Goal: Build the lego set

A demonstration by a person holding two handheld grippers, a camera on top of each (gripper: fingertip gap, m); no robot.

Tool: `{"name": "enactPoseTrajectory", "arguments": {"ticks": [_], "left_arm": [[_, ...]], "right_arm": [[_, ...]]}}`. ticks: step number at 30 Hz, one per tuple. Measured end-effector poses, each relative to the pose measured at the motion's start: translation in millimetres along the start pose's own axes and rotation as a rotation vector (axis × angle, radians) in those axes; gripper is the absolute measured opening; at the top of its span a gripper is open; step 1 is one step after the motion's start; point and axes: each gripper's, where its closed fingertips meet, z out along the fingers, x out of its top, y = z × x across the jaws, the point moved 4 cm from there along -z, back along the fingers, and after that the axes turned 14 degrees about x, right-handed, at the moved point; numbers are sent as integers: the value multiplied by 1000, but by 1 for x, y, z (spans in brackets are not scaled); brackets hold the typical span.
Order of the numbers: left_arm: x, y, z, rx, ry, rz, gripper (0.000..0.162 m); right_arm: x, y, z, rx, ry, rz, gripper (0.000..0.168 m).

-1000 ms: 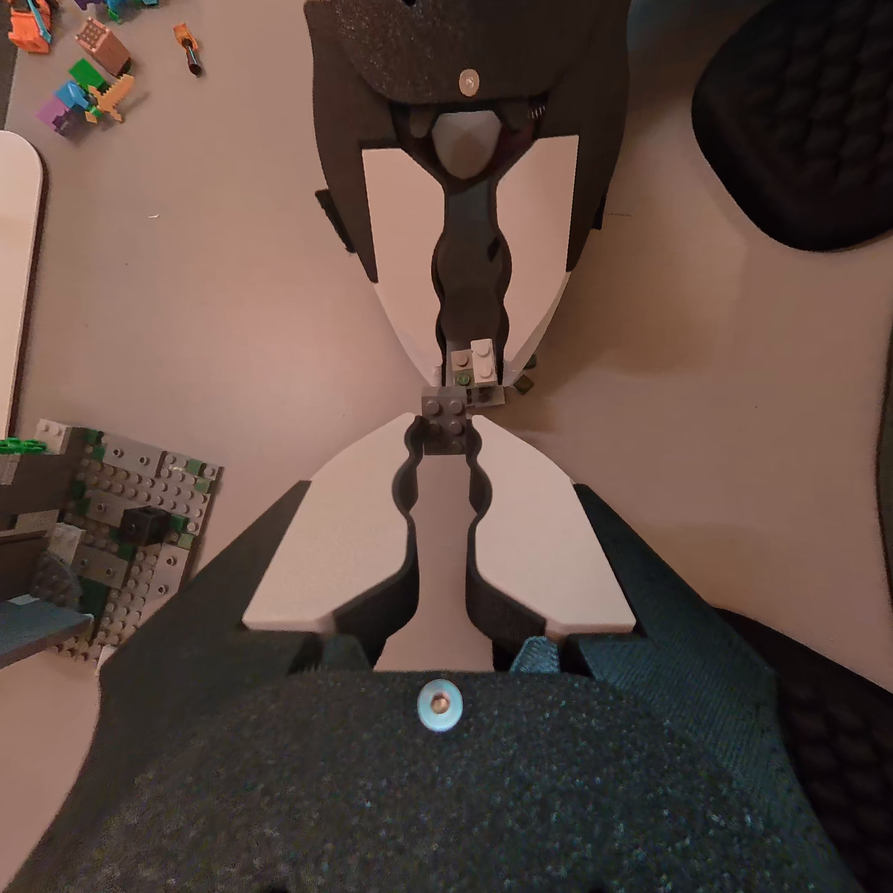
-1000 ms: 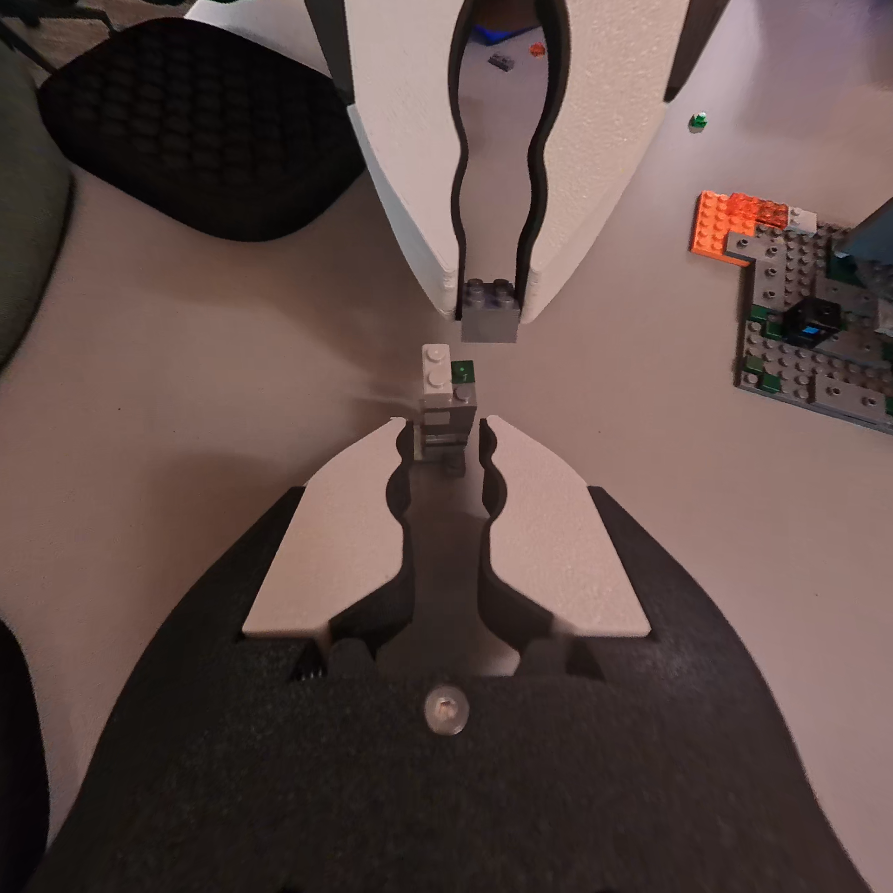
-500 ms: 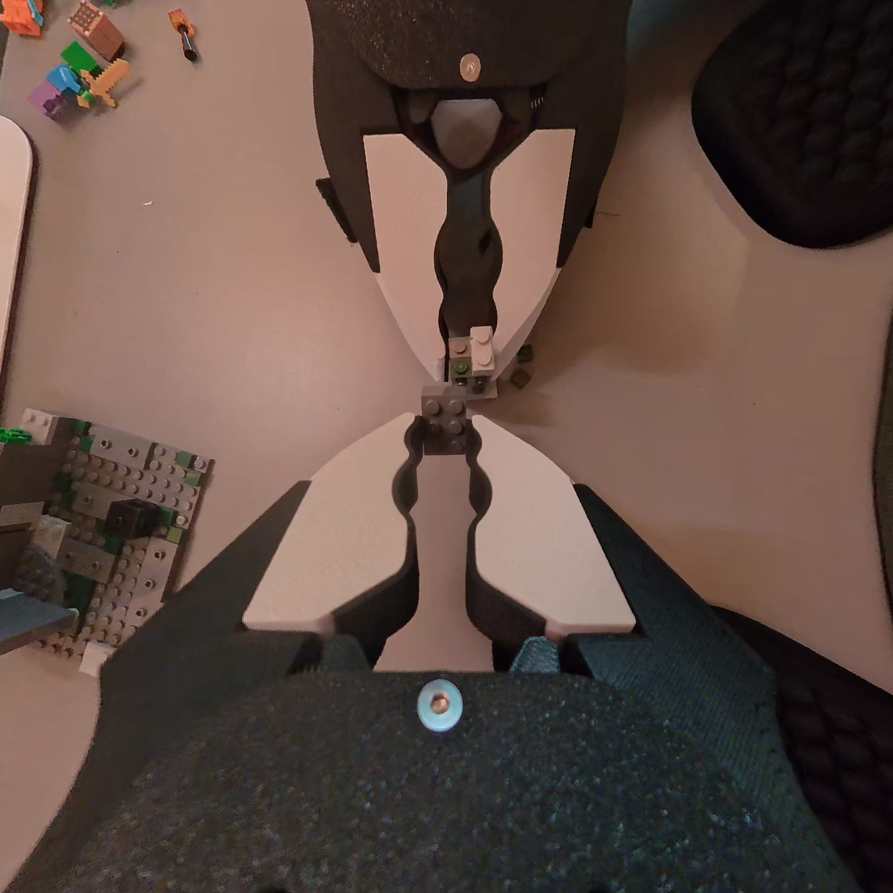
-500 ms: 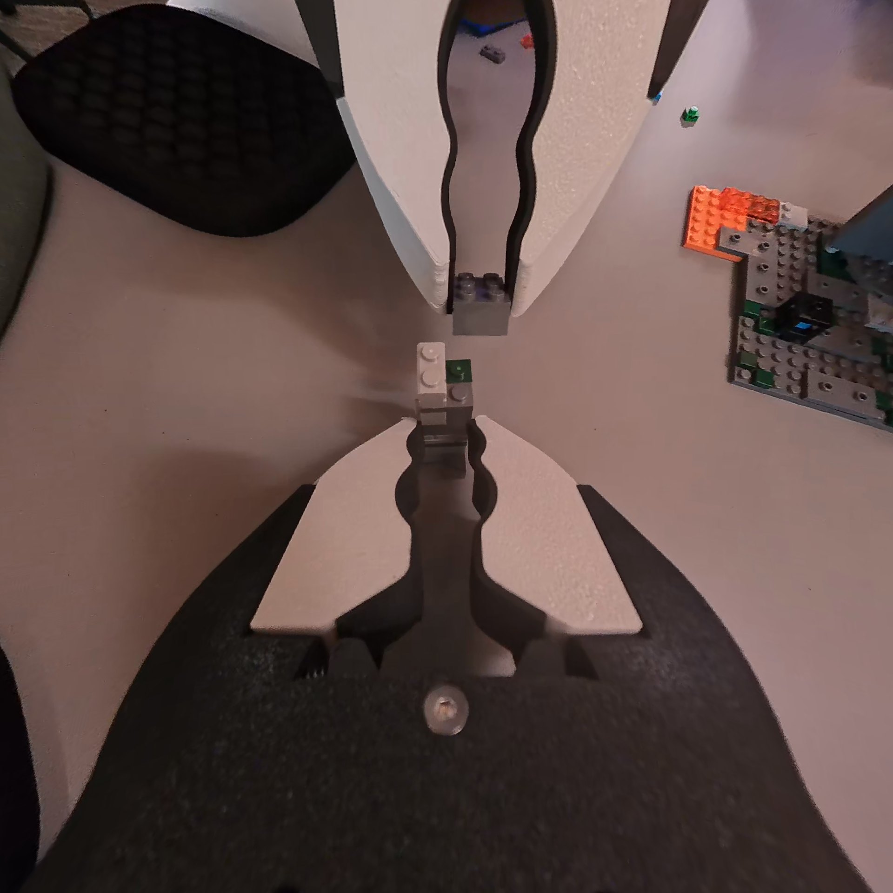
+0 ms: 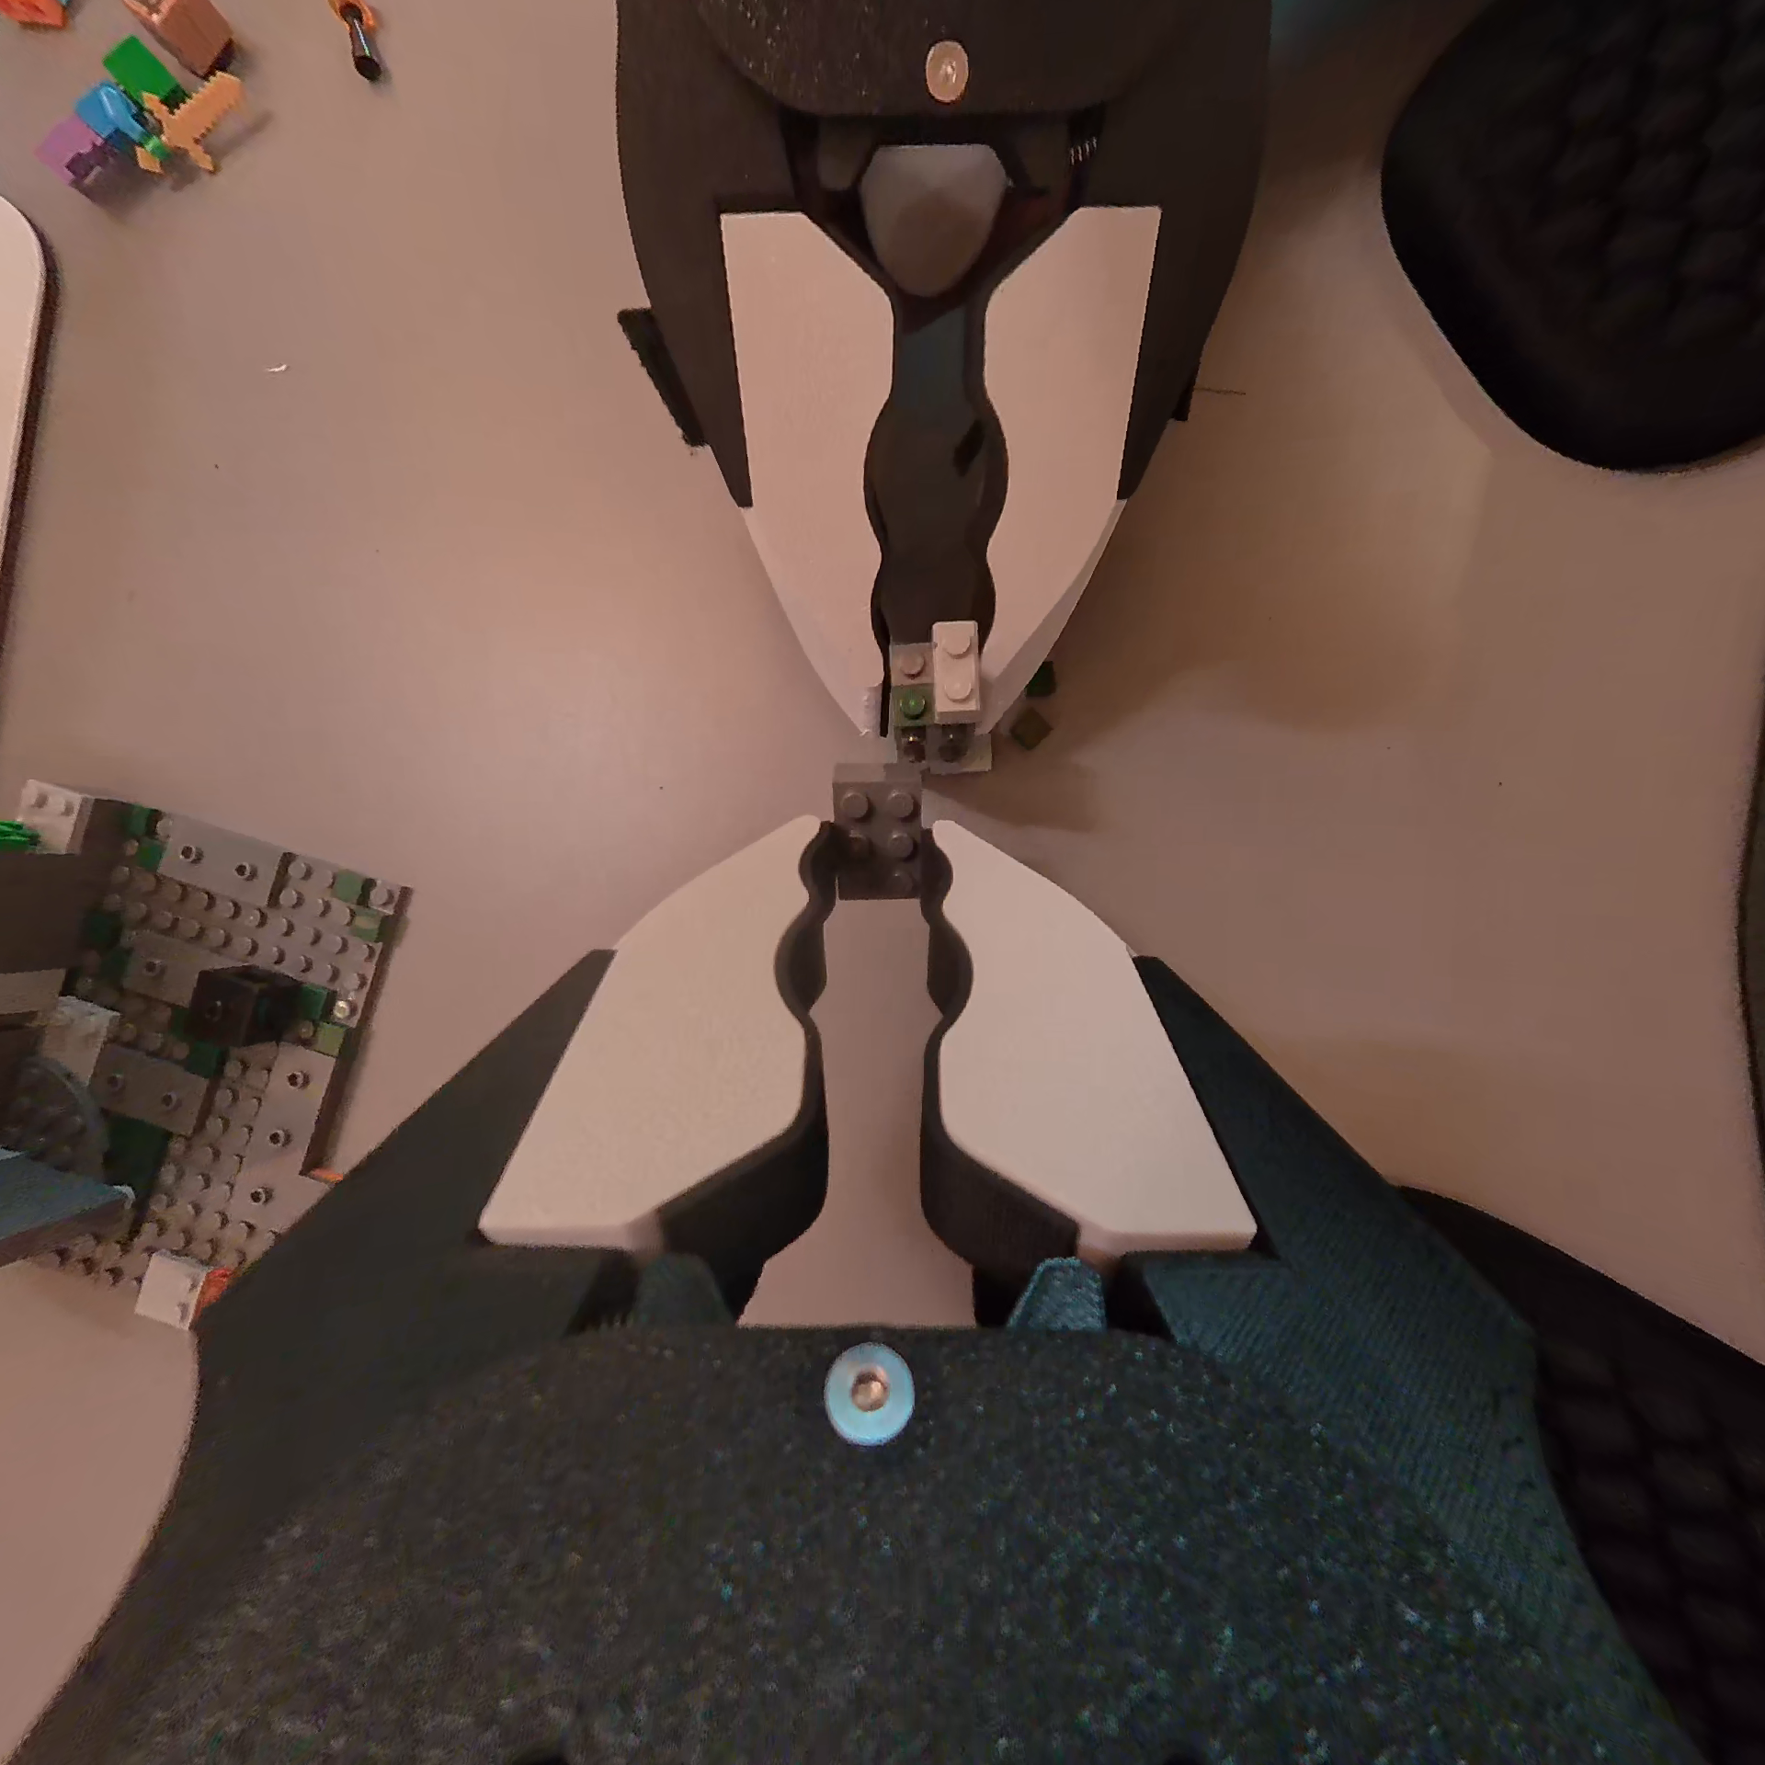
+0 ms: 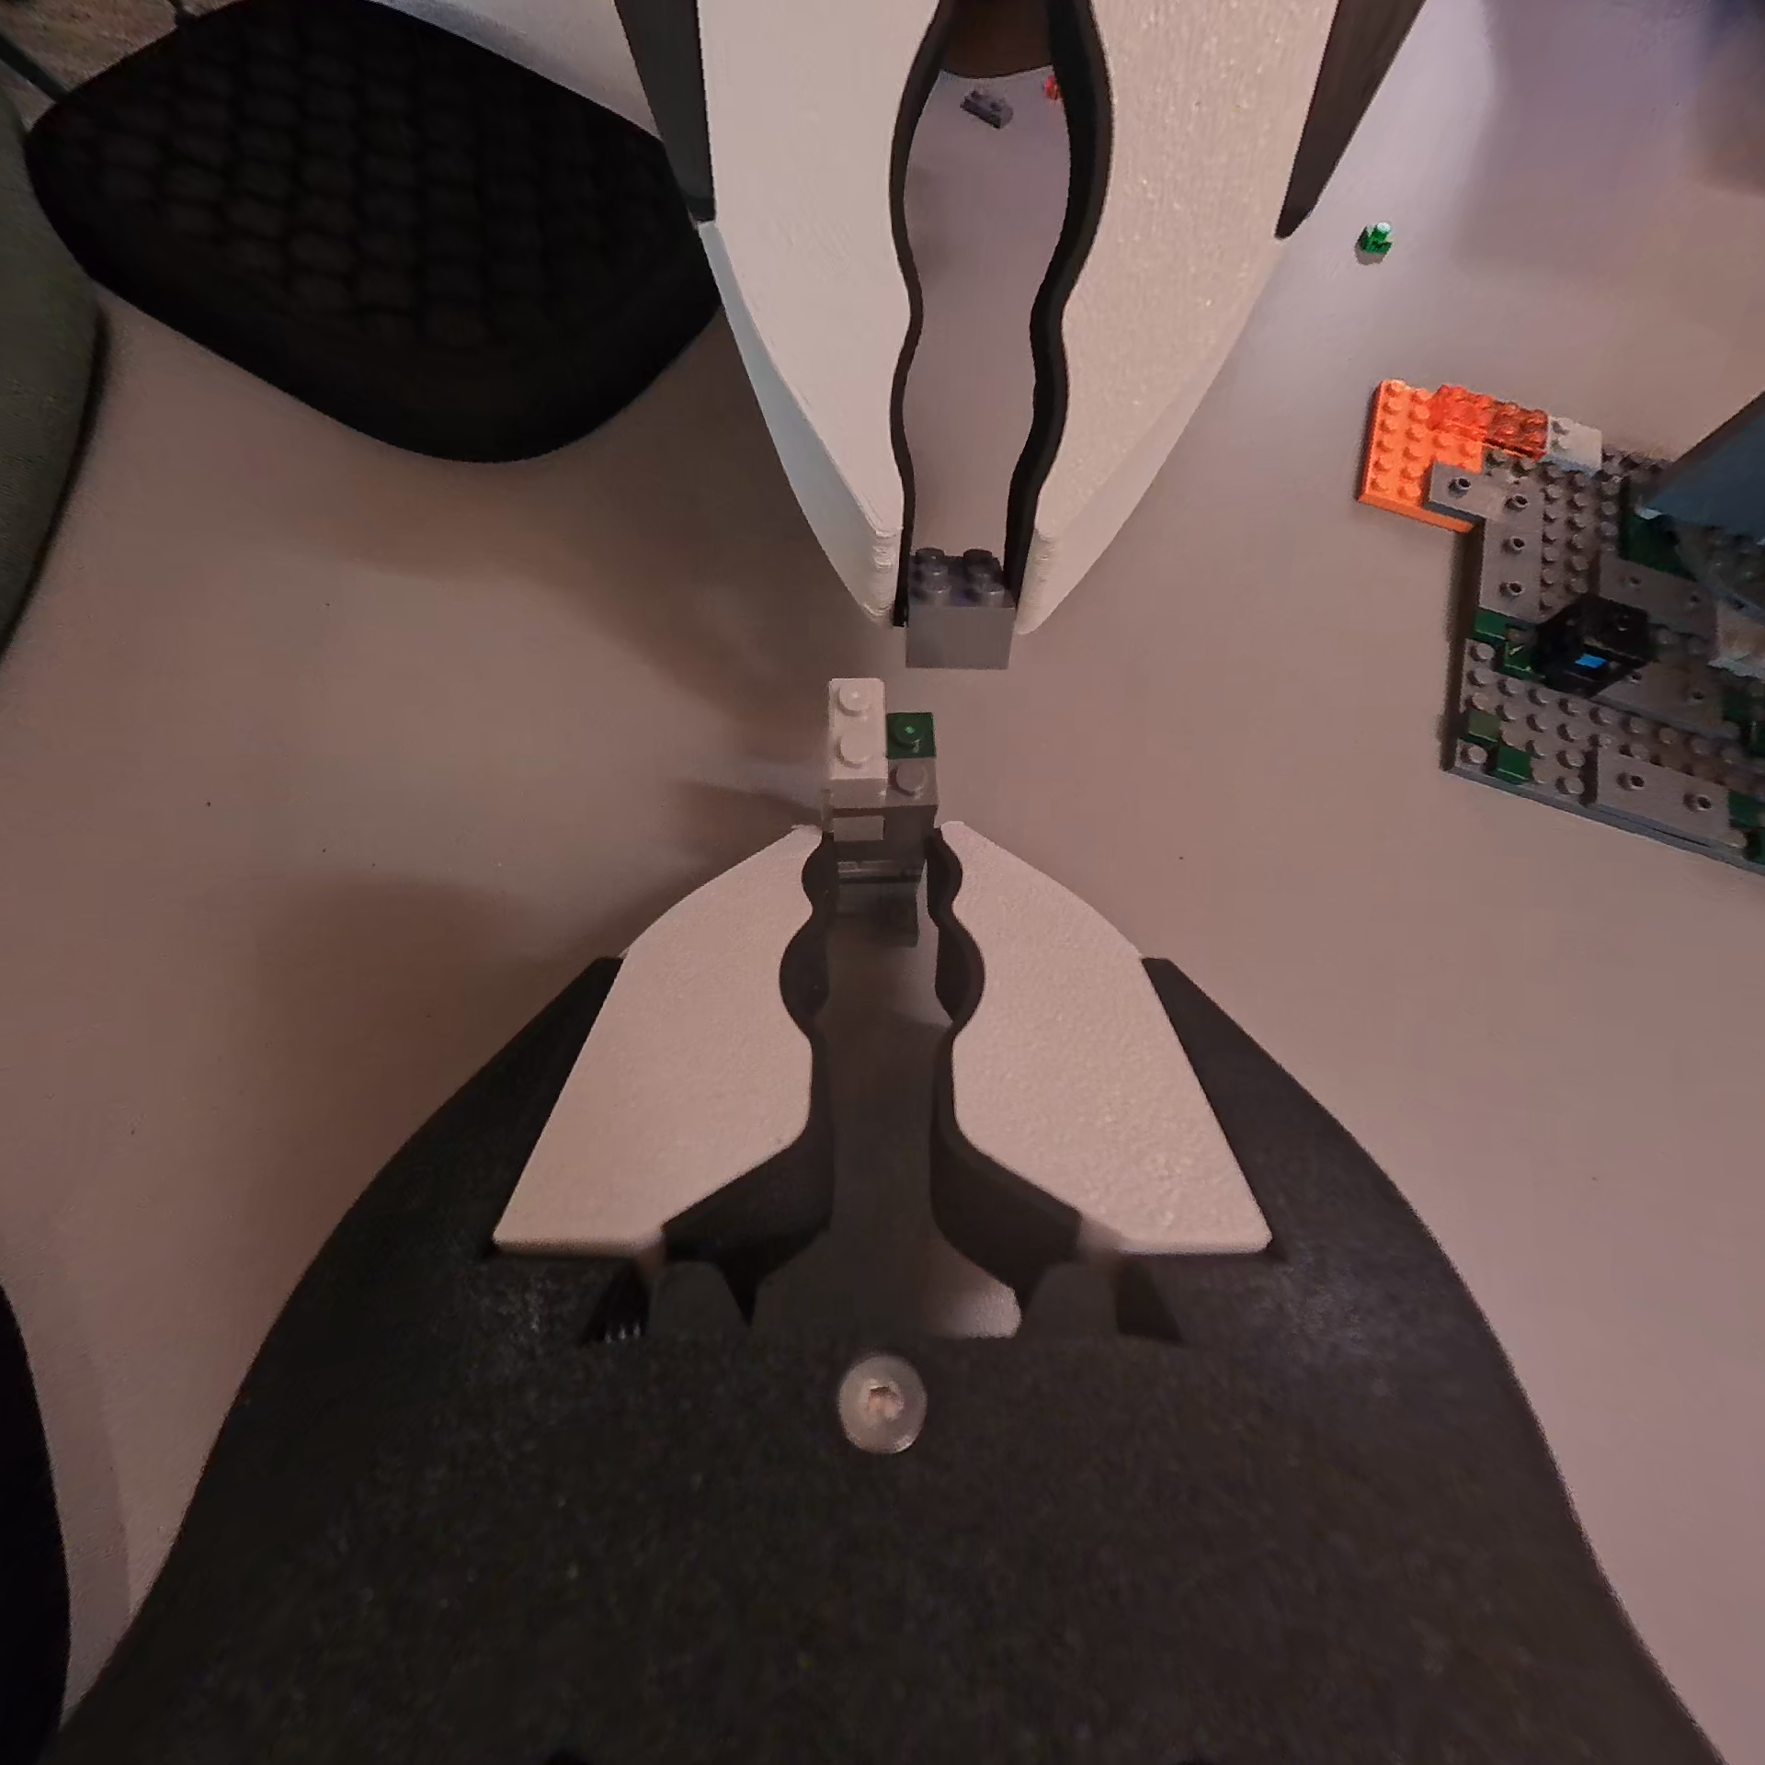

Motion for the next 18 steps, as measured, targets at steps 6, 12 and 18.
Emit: {"name": "enactPoseTrajectory", "arguments": {"ticks": [6,12,18], "left_arm": [[-3,0,0,4,-3,-5,16],[-6,0,0,7,-8,-10,16],[-10,0,0,8,-10,-17,16]], "right_arm": [[2,0,-1,-4,6,-1,20],[2,-1,-3,-8,6,2,20],[1,-2,-6,-11,2,6,22]]}}
